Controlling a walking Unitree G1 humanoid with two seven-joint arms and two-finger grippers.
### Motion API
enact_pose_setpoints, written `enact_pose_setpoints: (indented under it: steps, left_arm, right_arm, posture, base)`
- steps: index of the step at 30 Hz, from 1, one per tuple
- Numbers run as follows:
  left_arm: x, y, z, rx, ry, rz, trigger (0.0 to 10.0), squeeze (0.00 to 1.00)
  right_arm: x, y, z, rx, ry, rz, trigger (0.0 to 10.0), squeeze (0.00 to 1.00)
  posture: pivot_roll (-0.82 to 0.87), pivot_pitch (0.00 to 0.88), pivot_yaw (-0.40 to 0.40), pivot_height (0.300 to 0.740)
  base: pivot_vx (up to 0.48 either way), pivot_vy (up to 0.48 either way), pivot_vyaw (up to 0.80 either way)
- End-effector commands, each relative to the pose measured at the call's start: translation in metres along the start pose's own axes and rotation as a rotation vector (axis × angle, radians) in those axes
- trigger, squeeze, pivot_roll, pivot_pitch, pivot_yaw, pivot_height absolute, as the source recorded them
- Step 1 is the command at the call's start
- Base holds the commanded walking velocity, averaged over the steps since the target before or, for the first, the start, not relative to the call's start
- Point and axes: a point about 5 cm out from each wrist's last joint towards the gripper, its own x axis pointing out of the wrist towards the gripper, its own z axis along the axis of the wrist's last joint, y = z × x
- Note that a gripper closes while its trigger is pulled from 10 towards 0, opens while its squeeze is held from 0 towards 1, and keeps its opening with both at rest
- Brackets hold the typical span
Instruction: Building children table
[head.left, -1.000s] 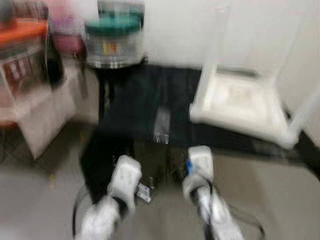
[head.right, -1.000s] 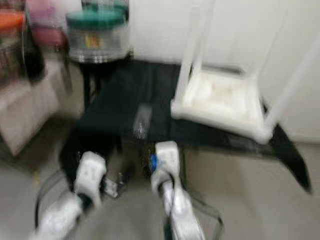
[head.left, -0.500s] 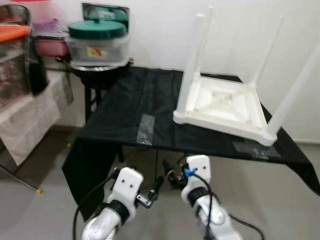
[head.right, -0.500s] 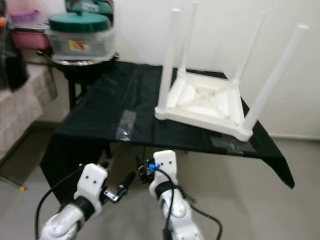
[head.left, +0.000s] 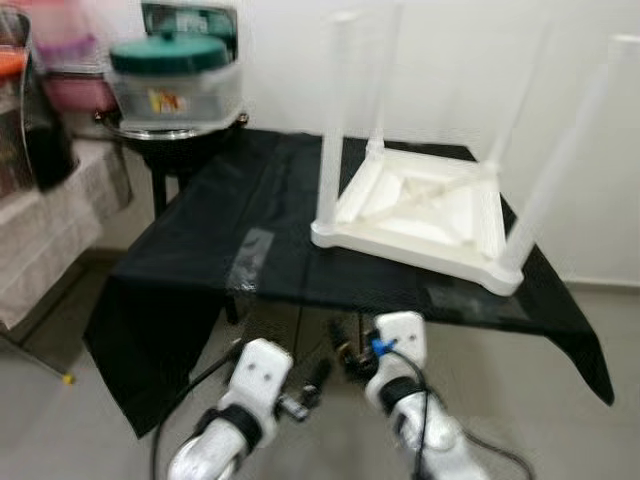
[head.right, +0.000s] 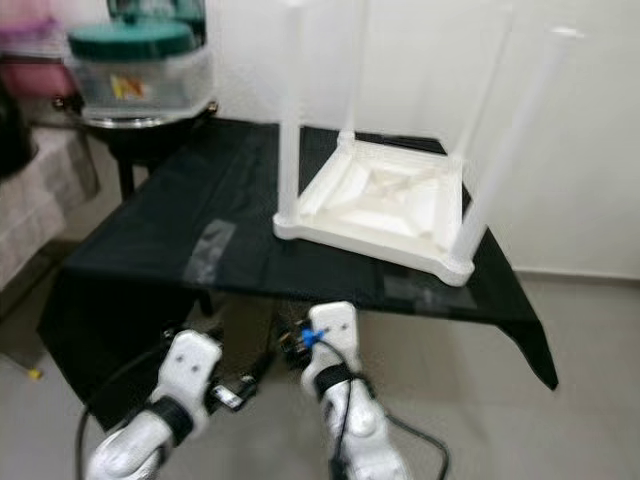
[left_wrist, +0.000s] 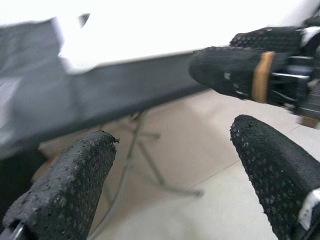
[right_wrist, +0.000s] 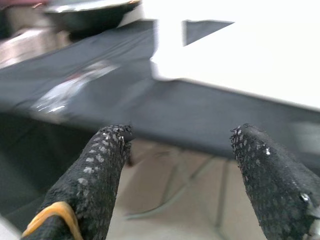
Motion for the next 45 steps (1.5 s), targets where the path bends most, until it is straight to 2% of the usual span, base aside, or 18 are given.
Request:
enact_pose_setpoints:
  steps: [1,28,45]
  left_arm:
    - [-0.0014,0.0055,-0.0032,0.021,0.017,0.013,10.0,0.00]
    - [0.0001,0.0065,-0.0016,0.034,0.005,0.008,10.0,0.00]
    - [0.0009,0.0065,-0.0013,0.033,0.000,0.017,10.0,0.00]
  right_arm:
    - [0.0015,0.0068,0.0008,0.015,-0.004,0.021,10.0,0.00]
    - [0.0038,0.0075,0.0038,0.016,-0.021,0.029,10.0,0.00]
    - [0.0042,0.0065,0.0040,0.013,-0.022,0.030,10.0,0.00]
  posture:
    - [0.07,0.000,-0.068,0.740]
    - [0.06,0.000,-0.065,0.740]
    - [0.06,0.000,-0.068,0.740]
  base:
    - [0.000,-0.412,0.00]
    - [0.311,-0.361,0.00]
    - [0.000,-0.478,0.00]
